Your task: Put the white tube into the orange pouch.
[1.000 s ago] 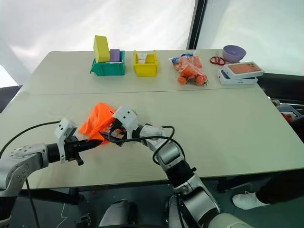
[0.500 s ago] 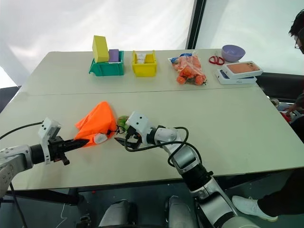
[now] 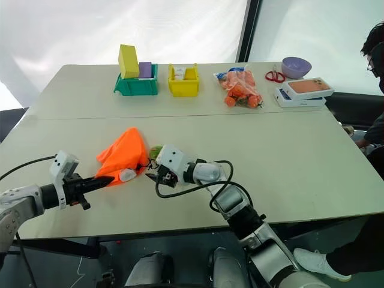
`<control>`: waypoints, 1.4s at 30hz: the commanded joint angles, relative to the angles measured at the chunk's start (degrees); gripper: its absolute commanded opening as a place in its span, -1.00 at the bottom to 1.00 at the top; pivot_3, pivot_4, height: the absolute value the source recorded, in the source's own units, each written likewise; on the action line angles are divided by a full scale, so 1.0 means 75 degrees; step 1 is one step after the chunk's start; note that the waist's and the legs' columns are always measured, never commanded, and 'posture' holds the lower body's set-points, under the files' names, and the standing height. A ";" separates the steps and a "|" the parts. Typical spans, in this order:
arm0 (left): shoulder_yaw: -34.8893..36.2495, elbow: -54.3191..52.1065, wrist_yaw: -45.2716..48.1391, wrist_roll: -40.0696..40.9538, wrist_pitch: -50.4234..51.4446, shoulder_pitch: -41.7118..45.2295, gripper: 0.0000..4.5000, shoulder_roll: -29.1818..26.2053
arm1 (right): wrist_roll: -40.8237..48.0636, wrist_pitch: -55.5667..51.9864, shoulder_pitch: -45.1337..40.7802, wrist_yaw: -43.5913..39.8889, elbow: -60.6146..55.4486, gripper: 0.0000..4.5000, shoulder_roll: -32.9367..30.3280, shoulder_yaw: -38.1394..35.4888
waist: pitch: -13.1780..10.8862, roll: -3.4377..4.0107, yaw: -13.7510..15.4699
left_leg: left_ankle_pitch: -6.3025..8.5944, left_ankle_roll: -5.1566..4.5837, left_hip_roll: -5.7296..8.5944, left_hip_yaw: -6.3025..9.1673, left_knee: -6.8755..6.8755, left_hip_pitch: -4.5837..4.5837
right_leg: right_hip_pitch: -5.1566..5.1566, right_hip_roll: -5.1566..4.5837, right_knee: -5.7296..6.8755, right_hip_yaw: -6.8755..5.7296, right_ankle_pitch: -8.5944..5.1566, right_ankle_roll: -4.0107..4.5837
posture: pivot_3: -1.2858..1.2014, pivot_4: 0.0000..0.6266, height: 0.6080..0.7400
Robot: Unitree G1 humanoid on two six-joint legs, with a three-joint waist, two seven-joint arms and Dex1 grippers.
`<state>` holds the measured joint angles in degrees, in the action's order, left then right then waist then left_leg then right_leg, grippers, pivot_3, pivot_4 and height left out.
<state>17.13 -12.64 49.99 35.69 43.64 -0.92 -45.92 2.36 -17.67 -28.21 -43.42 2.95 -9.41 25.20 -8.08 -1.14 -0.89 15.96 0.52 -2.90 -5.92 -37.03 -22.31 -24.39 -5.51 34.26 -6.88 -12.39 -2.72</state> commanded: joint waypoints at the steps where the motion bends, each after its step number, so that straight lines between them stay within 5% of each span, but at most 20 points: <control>1: 0.0045 -0.0293 0.0004 0.0163 0.0018 0.0145 -1.00 0.0004 | 0.0317 -0.0186 0.0032 -0.0376 -0.0735 -0.64 -0.0009 0.0065 | 0.0000 0.0000 -0.0011 | 0.0000 0.0000 0.0000 0.0001 0.0000 0.0000 | 0.0000 -0.0001 0.0000 0.0000 0.0000 0.0000 | 0.03 -0.52 1.00; 3: 0.0007 -0.0287 0.0010 0.0178 0.0052 0.0191 -1.00 0.0012 | 0.0357 -0.0366 0.0031 -0.0454 -0.0888 -0.99 0.0120 0.0252 | 0.0000 0.0000 -0.0014 | 0.0000 0.0000 -0.0003 0.0001 0.0000 0.0001 | -0.0001 0.0000 0.0001 0.0000 0.0000 0.0001 | 0.03 -0.52 1.00; 18: 0.0181 -0.0483 -0.0120 0.0389 0.0241 0.0039 -1.00 0.0071 | -0.1007 0.0564 -0.1193 0.1682 0.2247 -0.99 0.2019 0.0522 | 0.0000 0.0000 -0.0017 | 0.0000 0.0002 0.0001 0.0000 -0.0001 0.0000 | -0.0012 -0.0005 -0.0002 -0.0001 0.0001 0.0004 | 0.03 -0.52 1.00; 23: 0.0229 -0.0519 -0.0206 0.0420 0.0216 -0.0153 -1.00 0.0092 | -0.1004 0.0815 -0.1047 0.1768 0.2106 -0.99 0.1894 0.0364 | 0.0000 0.0000 -0.0032 | -0.0001 0.0005 -0.0001 0.0001 0.0000 0.0000 | -0.0008 -0.0007 0.0000 -0.0001 0.0001 0.0004 | 0.03 -0.52 1.00; 30: 0.0023 -0.0148 0.0010 -0.0235 -0.0363 -0.0587 -1.00 -0.0225 | -0.0174 0.0138 -0.0308 0.0358 0.0217 -0.99 0.0788 0.0057 | 0.0000 0.0001 -0.0022 | 0.0000 0.0003 -0.0001 0.0001 0.0003 -0.0001 | -0.0007 -0.0007 -0.0005 0.0000 0.0000 0.0004 | 0.03 -0.52 1.00; 33: -0.0141 -0.0012 0.0059 -0.0463 -0.0672 -0.0596 -1.00 -0.0168 | 0.0065 -0.0213 -0.0086 -0.0052 -0.0455 -0.63 0.0197 -0.0136 | -0.0002 0.0003 -0.0018 | 0.0001 0.0004 -0.0004 0.0002 0.0004 0.0003 | -0.0023 -0.0006 -0.0007 -0.0001 -0.0001 0.0006 | 0.03 -0.52 1.00; 37: -0.0140 0.0047 0.0043 -0.0371 -0.0823 -0.0470 -1.00 0.0108 | -0.0257 -0.0134 -0.0141 0.0151 -0.0400 0.27 -0.0153 -0.0197 | -0.0002 0.0003 -0.0015 | 0.0002 0.0005 -0.0005 0.0003 0.0005 0.0003 | -0.0030 -0.0007 -0.0010 -0.0001 -0.0002 0.0008 | 0.03 -0.52 1.00; 40: -0.0066 0.0017 0.0130 -0.0213 -0.0862 -0.0412 -0.67 0.0287 | -0.0673 0.0286 -0.0331 0.0339 0.0175 0.28 -0.0281 -0.0104 | -0.0002 0.0002 0.0002 | 0.0002 0.0004 -0.0004 0.0003 0.0006 0.0003 | -0.0030 -0.0008 -0.0012 -0.0002 -0.0002 0.0008 | 0.03 -0.52 1.00; 42: -0.0013 0.0041 -0.0043 -0.0371 -0.1023 -0.0369 -0.23 0.0373 | -0.0754 0.0486 -0.0461 0.0430 0.0500 0.28 -0.0203 -0.0127 | -0.0001 0.0002 0.0001 | 0.0002 0.0004 -0.0003 0.0001 0.0005 0.0002 | -0.0029 -0.0008 -0.0014 -0.0002 -0.0001 0.0008 | 0.03 -0.52 1.00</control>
<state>15.88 -11.85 50.19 33.15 37.67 -4.40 -43.34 -2.78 -16.07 -30.15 -40.85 6.56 -11.54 24.45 -8.09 -1.12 -0.88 15.97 0.54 -2.92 -5.91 -36.99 -22.30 -24.59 -5.57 34.15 -6.89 -12.39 -2.66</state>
